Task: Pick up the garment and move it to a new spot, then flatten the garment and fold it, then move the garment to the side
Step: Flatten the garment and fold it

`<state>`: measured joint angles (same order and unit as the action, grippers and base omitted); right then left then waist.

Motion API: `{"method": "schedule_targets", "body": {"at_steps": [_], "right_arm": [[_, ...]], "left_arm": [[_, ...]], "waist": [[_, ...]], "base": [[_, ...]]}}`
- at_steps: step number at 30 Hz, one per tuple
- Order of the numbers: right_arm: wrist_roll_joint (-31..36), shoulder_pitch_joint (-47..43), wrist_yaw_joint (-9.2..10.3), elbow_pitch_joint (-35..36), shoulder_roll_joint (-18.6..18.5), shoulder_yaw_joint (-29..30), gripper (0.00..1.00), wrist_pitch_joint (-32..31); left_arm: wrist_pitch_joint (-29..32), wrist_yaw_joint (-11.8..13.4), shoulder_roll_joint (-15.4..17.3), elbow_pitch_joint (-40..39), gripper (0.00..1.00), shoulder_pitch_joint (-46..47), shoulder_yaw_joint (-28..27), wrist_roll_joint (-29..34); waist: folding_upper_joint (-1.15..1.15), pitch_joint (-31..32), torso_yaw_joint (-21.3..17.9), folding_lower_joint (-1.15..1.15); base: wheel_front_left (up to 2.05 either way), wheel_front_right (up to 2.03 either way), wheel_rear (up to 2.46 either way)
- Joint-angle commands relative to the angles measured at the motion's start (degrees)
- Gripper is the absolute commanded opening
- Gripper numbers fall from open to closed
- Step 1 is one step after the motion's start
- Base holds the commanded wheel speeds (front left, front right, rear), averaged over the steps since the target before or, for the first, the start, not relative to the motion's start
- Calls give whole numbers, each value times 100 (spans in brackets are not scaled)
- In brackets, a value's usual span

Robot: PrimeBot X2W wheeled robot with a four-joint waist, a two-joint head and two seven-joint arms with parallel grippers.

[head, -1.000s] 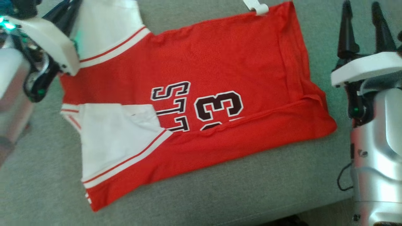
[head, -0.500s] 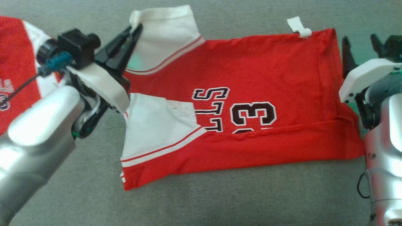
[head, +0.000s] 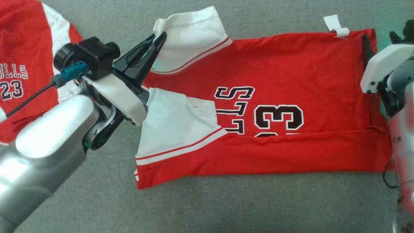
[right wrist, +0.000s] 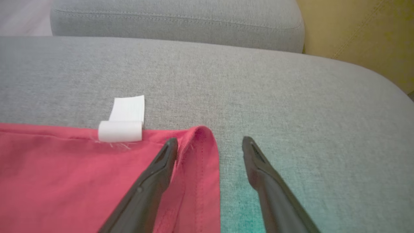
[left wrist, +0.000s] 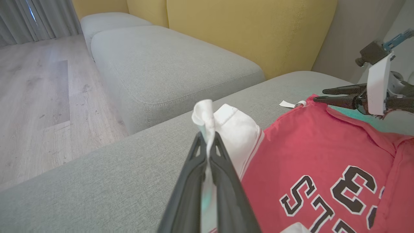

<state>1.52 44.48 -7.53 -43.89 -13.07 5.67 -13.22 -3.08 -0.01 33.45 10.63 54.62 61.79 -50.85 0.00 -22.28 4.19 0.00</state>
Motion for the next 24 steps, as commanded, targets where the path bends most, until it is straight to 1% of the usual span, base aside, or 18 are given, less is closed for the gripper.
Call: {"method": "schedule_targets", "body": {"at_steps": [1,5,6,10,11,12,13,17,24], "right_arm": [[-21,203,4,73,-56,-98,100,11],[-45,403,4,-313,-114,-131,100,4],[-82,474,4,-504,-147,-191,100,-26],[-258,619,4,-798,-175,-378,100,-62],[-329,648,4,-862,-175,-468,93,-72],[-406,676,4,-907,-184,-560,11,-58],[-483,701,4,-927,-200,-636,0,-1],[-759,863,4,-902,-279,-771,0,385],[-1280,1196,4,-826,-220,-801,0,922]], "left_arm": [[4,11,184,-132,0,263,-218,53],[15,-4,169,-105,0,336,-231,52],[14,-16,160,-75,0,364,-230,56],[5,-17,159,-23,0,396,-243,46],[5,-16,163,-2,0,402,-247,42],[3,-12,165,24,0,409,-253,39],[-9,-3,164,57,0,414,-266,31],[-93,16,159,223,0,437,-331,-3],[-220,-64,228,626,0,666,-535,-86]], "waist": [[0,-67,27,0],[0,-178,60,0],[0,-209,74,0],[0,-257,74,0],[0,-267,71,0],[0,-273,69,0],[0,-274,63,0],[0,-251,11,0],[0,-254,-163,0]], "base": [[0,0,0],[0,0,0],[0,0,0],[0,0,0],[0,0,0],[0,0,0],[0,0,0],[0,0,0],[0,0,0]]}}
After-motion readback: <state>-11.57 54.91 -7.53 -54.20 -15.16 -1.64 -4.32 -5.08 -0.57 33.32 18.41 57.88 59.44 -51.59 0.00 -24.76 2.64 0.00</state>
